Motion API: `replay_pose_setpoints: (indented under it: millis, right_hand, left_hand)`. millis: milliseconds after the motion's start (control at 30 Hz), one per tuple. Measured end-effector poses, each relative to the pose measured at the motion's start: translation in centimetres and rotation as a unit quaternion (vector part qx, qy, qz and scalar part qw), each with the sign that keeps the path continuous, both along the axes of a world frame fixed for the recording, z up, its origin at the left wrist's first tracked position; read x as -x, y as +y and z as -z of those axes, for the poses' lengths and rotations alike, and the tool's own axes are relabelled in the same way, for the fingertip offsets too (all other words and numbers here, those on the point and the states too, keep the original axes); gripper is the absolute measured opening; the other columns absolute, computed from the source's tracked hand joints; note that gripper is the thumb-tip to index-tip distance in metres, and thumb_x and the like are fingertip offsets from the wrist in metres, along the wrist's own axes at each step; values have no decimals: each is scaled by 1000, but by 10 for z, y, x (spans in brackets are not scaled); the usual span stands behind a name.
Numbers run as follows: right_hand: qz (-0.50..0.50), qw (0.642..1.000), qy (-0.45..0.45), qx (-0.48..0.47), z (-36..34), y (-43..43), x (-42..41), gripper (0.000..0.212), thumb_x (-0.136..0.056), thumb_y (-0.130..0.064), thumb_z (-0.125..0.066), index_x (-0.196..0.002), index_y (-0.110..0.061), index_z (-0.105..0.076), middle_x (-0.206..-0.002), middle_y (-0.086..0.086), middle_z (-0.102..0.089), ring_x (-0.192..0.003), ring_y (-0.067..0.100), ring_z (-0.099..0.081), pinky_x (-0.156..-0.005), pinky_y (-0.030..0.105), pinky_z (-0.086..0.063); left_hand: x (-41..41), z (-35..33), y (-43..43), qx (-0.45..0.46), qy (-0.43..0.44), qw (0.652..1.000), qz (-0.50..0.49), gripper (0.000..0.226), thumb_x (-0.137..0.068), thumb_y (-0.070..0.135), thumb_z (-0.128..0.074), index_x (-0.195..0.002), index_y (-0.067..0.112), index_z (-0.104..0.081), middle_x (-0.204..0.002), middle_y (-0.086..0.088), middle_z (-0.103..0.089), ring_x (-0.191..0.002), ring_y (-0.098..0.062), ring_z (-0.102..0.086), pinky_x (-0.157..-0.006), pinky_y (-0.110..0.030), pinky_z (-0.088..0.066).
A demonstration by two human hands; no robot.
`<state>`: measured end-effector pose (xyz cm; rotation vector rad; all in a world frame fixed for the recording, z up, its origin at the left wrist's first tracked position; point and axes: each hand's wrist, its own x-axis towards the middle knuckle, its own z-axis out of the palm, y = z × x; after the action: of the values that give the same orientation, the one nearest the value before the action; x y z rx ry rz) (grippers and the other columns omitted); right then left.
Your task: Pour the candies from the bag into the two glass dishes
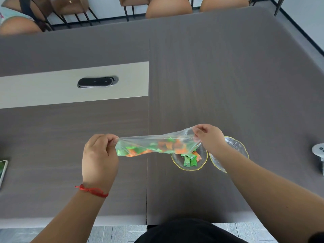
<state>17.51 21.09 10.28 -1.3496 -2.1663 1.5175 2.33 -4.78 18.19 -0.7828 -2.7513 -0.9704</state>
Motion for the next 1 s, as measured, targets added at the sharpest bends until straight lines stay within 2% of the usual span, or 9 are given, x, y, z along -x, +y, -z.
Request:
replay_pose_setpoints:
  millis: [200, 367, 500, 667, 767, 1000]
  right_hand:
    - [12, 999, -25, 17, 14, 5, -14, 14, -95, -24, -54, -93, -23, -69, -76, -11, -67, -70, 3, -59, -61, 17, -40]
    - [35, 998, -21, 40, 22, 6, -20, 15, -93, -24, -56, -95, -20, -70, -84, -6, -70, -77, 11, -61, -63, 17, -42]
    - [38, 998, -17, 43, 22, 8, -20, 16, -94, -25, -55, -95, -21, -71, -84, -7, -70, -75, 6, -60, -63, 17, -42]
    - [39, 998, -11, 53, 23, 10, -17, 17, -94, -26, -56, -95, -20, -71, -82, -3, -73, -76, 11, -62, -64, 19, -43]
    - [38, 998, -14, 48, 21, 10, -15, 16, -94, -26, -56, -95, -20, -70, -83, -5, -71, -74, 5, -60, -62, 17, -42]
    - [28, 998, -15, 45, 17, 11, -14, 18, -94, -26, -57, -100, -18, -72, -91, -4, -71, -83, 14, -62, -67, 23, -43]
  left_hand:
    - [0, 11, 11, 33, 5, 998, 53, 16, -86, -1, -54, -85, 7, -68, -85, -2, -62, -87, -28, -57, -75, -30, -40]
    - [-1, 10, 20, 30, 4, 997, 70, 16, -86, 0, -54, -84, 9, -68, -85, -1, -62, -87, -28, -57, -76, -31, -42]
    - [-1, 5, 25, 25, 22, 996, 79, 16, -87, 2, -53, -84, 7, -68, -85, -3, -63, -84, -26, -56, -76, -32, -42]
    - [1, 8, 25, 36, 22, 997, 64, 16, -86, -1, -54, -84, 7, -68, -85, -4, -63, -86, -29, -56, -76, -30, -39]
    - [0, 7, 25, 35, 41, 996, 65, 16, -86, -2, -54, -84, 6, -68, -83, -5, -63, -85, -30, -57, -75, -30, -38]
    - [0, 1, 24, 26, 52, 997, 58, 16, -88, 1, -54, -85, 6, -68, -84, -6, -64, -86, -30, -57, -76, -28, -37]
